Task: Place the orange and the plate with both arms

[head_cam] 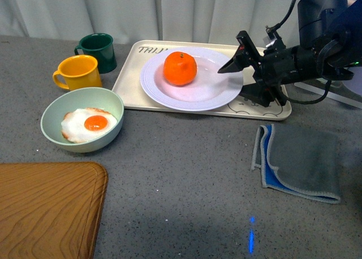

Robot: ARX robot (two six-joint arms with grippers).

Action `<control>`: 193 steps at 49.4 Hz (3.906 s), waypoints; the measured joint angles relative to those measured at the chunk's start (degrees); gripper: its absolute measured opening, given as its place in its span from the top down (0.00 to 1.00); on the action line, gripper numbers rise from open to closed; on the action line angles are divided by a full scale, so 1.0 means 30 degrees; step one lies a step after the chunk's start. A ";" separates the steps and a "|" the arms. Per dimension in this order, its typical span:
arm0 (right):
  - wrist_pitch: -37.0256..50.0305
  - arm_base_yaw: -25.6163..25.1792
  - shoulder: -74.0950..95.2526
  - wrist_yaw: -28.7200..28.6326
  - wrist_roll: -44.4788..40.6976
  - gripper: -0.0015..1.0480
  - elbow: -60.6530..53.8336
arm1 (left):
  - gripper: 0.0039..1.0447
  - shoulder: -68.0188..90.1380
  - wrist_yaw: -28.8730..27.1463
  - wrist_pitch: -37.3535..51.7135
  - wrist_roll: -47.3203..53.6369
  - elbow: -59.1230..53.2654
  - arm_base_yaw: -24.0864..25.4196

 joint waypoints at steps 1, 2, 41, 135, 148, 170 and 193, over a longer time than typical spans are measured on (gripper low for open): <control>0.0219 -0.0022 -0.0430 0.0197 -0.0299 0.37 -0.0525 | 0.06 0.0000 0.0000 0.0000 0.0000 0.0000 0.0000; 0.0226 -0.0036 -0.0750 0.0372 -0.0627 0.34 -0.0874 | 0.06 0.0000 0.0000 0.0000 0.0000 0.0000 0.0000; 2.0764 -0.0874 -1.5045 1.4127 -1.4025 0.97 -2.1478 | 0.06 0.0000 0.0015 0.0000 0.0000 0.0000 0.0000; 0.2834 -0.2616 -4.1470 1.2327 -1.4120 0.99 -2.9405 | 0.06 -0.0007 0.0015 0.0000 0.0000 0.0000 0.0000; 0.1071 -0.2616 -4.3240 1.2327 -1.4120 0.99 -2.9405 | 0.06 -0.0007 0.0015 0.0000 0.0000 0.0000 0.0000; -0.3075 -0.2616 -4.7277 1.2276 -1.4127 0.99 -2.9390 | 0.06 -0.0007 0.0015 0.0000 0.0000 0.0000 0.0000; -0.3096 -0.2616 -4.7291 1.2276 -1.4149 0.44 -2.9390 | 0.06 -0.0007 0.0015 0.0000 0.0000 0.0000 0.0000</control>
